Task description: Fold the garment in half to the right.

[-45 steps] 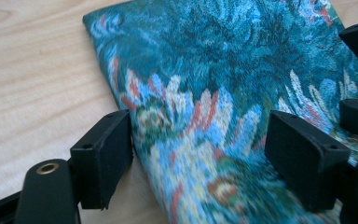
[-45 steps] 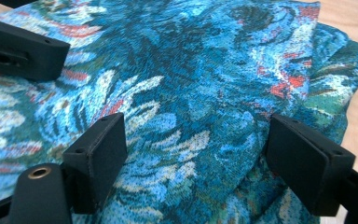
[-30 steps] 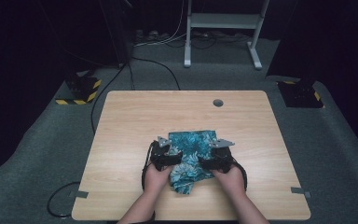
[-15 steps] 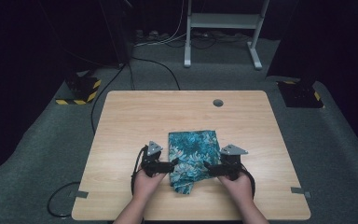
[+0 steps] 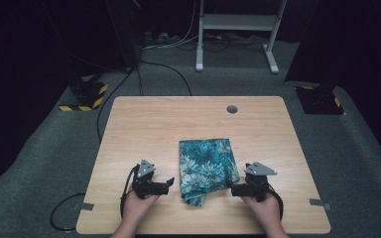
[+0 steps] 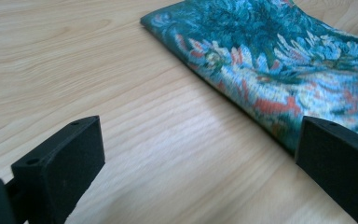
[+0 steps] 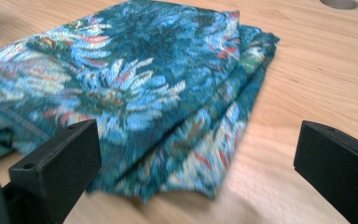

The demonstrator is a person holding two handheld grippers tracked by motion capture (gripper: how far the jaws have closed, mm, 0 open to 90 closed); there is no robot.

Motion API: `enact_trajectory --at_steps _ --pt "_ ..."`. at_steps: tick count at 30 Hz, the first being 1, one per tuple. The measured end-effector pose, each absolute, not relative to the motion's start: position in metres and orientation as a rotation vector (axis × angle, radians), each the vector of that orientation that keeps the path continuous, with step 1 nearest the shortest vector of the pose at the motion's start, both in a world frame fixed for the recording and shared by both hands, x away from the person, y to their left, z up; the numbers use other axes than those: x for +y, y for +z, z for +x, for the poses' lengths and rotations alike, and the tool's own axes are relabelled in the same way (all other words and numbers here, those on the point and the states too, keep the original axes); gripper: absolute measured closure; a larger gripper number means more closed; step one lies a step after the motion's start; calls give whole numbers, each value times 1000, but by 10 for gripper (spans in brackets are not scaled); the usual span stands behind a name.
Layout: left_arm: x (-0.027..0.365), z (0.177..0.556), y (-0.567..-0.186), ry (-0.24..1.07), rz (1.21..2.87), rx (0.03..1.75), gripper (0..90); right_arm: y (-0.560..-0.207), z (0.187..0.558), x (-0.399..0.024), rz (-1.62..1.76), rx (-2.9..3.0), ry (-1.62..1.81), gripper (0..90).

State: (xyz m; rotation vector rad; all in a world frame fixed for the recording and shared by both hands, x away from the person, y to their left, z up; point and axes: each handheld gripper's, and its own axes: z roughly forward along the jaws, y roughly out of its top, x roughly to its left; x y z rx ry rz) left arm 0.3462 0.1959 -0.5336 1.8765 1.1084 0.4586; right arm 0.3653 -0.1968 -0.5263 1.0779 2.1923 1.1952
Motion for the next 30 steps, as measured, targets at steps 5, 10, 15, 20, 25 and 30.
enact_trajectory --at_steps 5,10,15,20,25,30 --pt "215 332 -535 479 1889 1131 13 -526 353 -211 1066 2179 1183 2" --pt "231 318 -540 479 1916 1148 12 -529 342 -227 1074 2180 1149 2" --pt "243 306 -542 501 1936 1159 11 -531 331 -247 1094 2169 1116 2" --pt "248 299 -543 550 1986 1144 11 -533 322 -265 1112 2155 1081 2" --pt "245 298 -544 597 2038 1149 10 -540 317 -275 1148 2183 1021 2" --pt "242 297 -545 648 2055 1161 24 -540 315 -277 1145 2162 1032 3"
